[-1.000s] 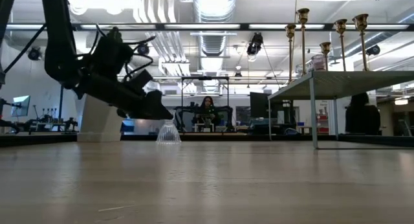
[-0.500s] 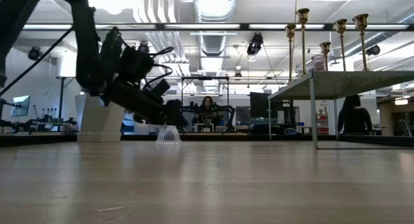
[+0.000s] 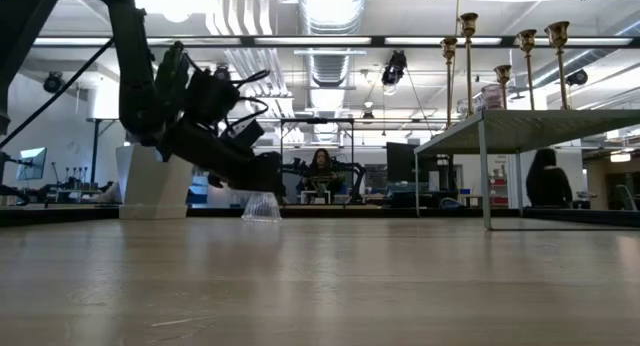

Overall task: Pick & Place candle stick holders
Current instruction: Put the transparent glass candle holder on the shelf

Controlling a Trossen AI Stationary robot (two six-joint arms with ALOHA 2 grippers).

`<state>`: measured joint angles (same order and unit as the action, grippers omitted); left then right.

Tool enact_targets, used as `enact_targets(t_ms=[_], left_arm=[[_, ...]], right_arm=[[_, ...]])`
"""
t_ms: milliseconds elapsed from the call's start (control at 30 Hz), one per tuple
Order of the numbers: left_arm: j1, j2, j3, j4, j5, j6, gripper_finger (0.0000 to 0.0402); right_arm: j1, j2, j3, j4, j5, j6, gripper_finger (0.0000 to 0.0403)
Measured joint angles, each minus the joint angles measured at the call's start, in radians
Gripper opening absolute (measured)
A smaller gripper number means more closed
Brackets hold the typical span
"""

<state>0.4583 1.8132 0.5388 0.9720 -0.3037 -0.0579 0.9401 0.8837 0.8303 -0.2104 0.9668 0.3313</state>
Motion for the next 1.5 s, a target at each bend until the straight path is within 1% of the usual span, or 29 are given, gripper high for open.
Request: enact_targets(t_ms=[100,167,233,300,333,433,500,567,633,733,833,933,1067,1267,1400,1500], left_arm=[[0.000,-0.010,-0.013,0.002,0.039,-0.002,0.0127],[0.000,-0.022,-0.021,-0.002,0.104,-0.002,0.0127],[0.000,-0.039,-0.027,-0.008,0.211,-0.002,0.0127],[0.000,-0.066,-0.031,-0.009,0.332,-0.016,0.0127],[0.000,-0.080,-0.030,-0.004,0.399,-0.032,0.0127],[-0.001,-0.121,-0.018,-0.009,0.608,-0.088,0.0127],[-0.011,-0.150,0.006,-0.042,0.734,-0.127,0.0127],[-0.030,-0.179,0.046,-0.118,0.812,-0.136,0.0127],[-0.058,-0.205,0.104,-0.241,0.834,-0.110,0.0127],[-0.110,-0.224,0.229,-0.425,0.837,-0.033,0.0127],[-0.159,-0.226,0.366,-0.571,0.840,0.046,0.0127],[-0.200,-0.224,0.471,-0.689,0.836,0.126,0.0127],[-0.230,-0.221,0.557,-0.745,0.833,0.179,0.0127],[-0.235,-0.209,0.611,-0.751,0.817,0.195,0.0127],[-0.236,-0.151,0.677,-0.745,0.810,0.197,0.0127],[-0.240,-0.084,0.744,-0.753,0.811,0.196,0.0127]], right_arm=[[0.000,0.000,0.000,-0.003,0.001,-0.003,0.0087],[0.000,-0.001,0.000,-0.006,0.001,-0.002,0.0085],[-0.002,-0.003,0.000,-0.015,0.012,0.000,0.0082],[-0.002,-0.006,0.000,-0.020,0.046,0.013,0.0079],[-0.002,-0.007,0.000,-0.024,0.061,0.022,0.0078],[-0.003,-0.007,0.000,-0.027,0.061,0.036,0.0078],[-0.002,-0.004,0.000,-0.027,0.061,0.041,0.0081],[-0.002,-0.003,0.000,-0.027,0.057,0.058,0.0085],[-0.005,0.000,0.000,-0.026,0.057,0.065,0.0088],[-0.018,0.015,0.000,-0.025,0.052,0.072,0.0093],[-0.034,0.038,0.000,-0.024,0.051,0.081,0.0096],[-0.046,0.061,0.000,-0.024,0.050,0.081,0.0101],[-0.064,0.074,0.000,-0.021,0.035,0.080,0.0108],[-0.075,0.076,0.024,-0.023,-0.008,0.064,0.0116],[-0.075,0.085,0.079,-0.064,-0.011,0.035,0.0116],[-0.075,0.094,0.134,-0.165,-0.010,0.075,0.0113]])
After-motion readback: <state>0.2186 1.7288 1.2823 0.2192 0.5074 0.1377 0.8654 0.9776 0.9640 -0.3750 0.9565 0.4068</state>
